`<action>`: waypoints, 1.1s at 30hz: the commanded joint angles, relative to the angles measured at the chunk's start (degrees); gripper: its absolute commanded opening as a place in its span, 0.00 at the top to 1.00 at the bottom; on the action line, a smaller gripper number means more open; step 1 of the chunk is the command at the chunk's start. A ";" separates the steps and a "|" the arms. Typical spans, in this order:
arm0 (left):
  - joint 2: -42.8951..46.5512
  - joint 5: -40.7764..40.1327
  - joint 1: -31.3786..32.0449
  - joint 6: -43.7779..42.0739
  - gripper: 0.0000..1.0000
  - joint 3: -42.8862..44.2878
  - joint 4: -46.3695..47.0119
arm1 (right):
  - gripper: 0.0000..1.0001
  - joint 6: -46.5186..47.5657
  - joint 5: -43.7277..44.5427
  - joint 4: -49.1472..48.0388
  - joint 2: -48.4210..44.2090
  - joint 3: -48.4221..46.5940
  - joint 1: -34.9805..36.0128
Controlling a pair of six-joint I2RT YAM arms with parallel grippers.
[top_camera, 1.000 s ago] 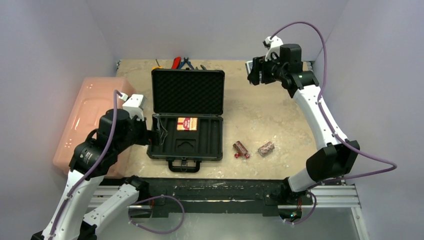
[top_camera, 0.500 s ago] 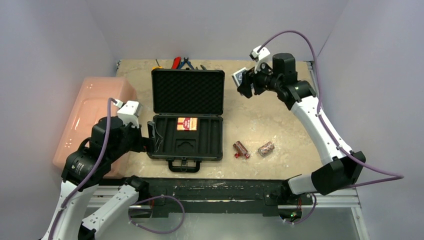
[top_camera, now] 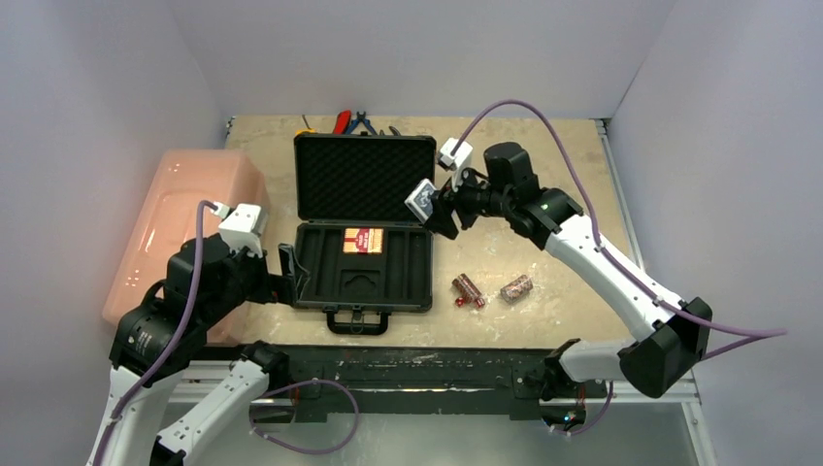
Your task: Pack up texas hold em set
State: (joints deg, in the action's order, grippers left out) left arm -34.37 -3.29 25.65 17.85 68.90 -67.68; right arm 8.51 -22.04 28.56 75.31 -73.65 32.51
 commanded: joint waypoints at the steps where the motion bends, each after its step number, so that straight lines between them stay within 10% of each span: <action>1: 1.08 -0.91 0.10 0.24 0.03 -0.01 0.27 | 1.00 -0.51 0.12 -5.76 -1.75 1.39 4.59; 33: 3.48 -2.67 0.10 3.13 0.04 -4.11 1.22 | 1.00 14.37 3.76 -6.47 9.77 2.89 21.72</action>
State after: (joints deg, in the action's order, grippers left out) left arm -31.05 -5.28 25.65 19.90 65.08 -68.47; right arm 21.12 -18.90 22.98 84.60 -67.83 53.21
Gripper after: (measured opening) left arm 0.960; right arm 0.684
